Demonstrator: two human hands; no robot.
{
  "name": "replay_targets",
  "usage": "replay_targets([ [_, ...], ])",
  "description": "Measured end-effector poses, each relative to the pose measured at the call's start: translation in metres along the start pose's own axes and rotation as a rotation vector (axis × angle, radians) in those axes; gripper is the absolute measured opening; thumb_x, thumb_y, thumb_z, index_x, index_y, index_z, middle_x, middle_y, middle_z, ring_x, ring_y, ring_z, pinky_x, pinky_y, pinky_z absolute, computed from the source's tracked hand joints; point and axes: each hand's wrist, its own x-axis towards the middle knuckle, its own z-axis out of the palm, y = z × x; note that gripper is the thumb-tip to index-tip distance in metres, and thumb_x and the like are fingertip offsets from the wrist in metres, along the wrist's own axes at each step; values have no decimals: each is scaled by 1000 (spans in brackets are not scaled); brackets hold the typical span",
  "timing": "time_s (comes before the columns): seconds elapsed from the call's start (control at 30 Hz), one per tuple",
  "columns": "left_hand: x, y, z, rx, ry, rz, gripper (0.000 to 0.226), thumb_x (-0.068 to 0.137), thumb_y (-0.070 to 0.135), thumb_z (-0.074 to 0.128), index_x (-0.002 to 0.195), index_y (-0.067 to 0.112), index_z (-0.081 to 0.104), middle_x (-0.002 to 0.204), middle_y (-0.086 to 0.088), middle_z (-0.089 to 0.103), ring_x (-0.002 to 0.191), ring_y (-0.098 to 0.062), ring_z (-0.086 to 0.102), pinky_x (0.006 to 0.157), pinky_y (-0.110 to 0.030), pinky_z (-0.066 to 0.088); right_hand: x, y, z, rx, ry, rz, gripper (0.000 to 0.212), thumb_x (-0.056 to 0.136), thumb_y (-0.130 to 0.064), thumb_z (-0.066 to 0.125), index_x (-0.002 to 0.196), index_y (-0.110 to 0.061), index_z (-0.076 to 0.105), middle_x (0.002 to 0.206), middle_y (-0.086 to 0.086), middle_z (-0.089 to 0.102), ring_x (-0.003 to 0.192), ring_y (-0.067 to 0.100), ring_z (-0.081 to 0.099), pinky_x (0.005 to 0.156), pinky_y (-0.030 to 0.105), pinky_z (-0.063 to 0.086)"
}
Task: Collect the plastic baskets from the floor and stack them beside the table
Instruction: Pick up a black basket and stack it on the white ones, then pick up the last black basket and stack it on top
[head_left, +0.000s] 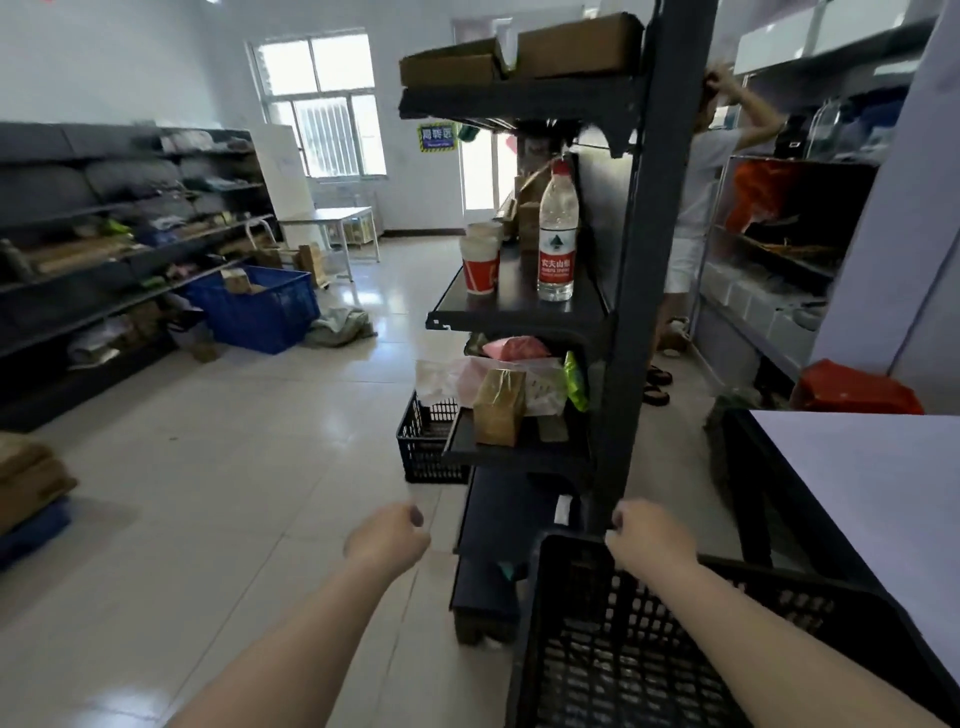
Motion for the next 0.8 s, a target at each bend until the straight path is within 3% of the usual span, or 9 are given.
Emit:
replay_targets([
  [0.2, 9, -107, -65, 109, 80, -3, 37, 85, 29, 48, 120, 27, 59, 125, 2, 62, 115, -20, 58, 88, -28, 45, -6, -142, 13, 32, 3, -143, 27, 92, -28, 45, 110, -17, 61, 112, 1, 62, 103, 22, 58, 74, 31, 46],
  [0.33, 24, -172, -101, 134, 104, -51, 33, 86, 28, 47, 115, 23, 62, 118, 0, 64, 107, -21, 61, 86, -30, 48, -8, -224, 27, -17, -19, -255, 20, 92, -28, 45, 100, -16, 60, 98, 3, 58, 96, 24, 59, 70, 30, 39],
  [0.4, 36, -195, -118, 133, 121, -72, 30, 86, 27, 47, 111, 21, 63, 116, -2, 66, 105, -22, 61, 83, -29, 47, -3, -258, 31, -13, -24, -298, 22, 91, -27, 46, 100, -14, 62, 101, 4, 61, 100, 26, 60, 70, 30, 39],
  [0.63, 95, -242, -152, 98, 144, -112, 27, 85, 25, 47, 107, 20, 63, 114, -3, 65, 102, -24, 60, 77, -27, 42, 47, -345, 35, -58, 15, -391, 29, 88, -31, 48, 107, -16, 64, 115, 5, 63, 108, 26, 58, 86, 36, 49],
  [0.8, 165, -250, -163, 116, 138, -129, 28, 85, 25, 47, 107, 21, 63, 113, -3, 65, 91, -22, 55, 73, -26, 40, 120, -388, 44, -92, 0, -412, 28, 87, -29, 49, 105, -15, 64, 115, 4, 63, 108, 27, 58, 93, 38, 39],
])
